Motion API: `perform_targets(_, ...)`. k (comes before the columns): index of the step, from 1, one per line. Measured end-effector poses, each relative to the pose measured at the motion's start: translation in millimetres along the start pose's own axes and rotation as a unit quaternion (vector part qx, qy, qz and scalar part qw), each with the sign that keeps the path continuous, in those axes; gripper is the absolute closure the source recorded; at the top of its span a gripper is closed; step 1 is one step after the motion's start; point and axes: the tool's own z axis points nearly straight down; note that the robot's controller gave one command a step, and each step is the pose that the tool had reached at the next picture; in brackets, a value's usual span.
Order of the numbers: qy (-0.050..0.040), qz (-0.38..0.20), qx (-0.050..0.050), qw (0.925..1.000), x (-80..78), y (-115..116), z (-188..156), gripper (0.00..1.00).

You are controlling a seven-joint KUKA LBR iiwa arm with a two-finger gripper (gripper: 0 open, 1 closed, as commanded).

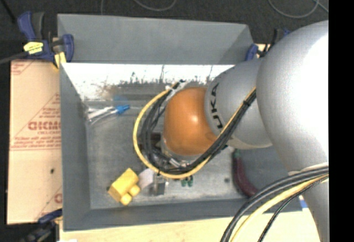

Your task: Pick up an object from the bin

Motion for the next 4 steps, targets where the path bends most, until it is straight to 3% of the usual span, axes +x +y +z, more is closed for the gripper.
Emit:
perform_targets(1,0.0000,0.000,0.000,1.0000,0.0,0,0,1.00)
perform_targets(2,-0.0005,-0.076,0.000,0.9971,13.1,41,-75,1.00)
perform_targets(3,-0.0005,-0.076,0.000,0.9971,13.1,41,-75,1.00)
perform_targets(4,0.0028,-0.076,0.000,0.9971,12.0,38,-119,1.00)
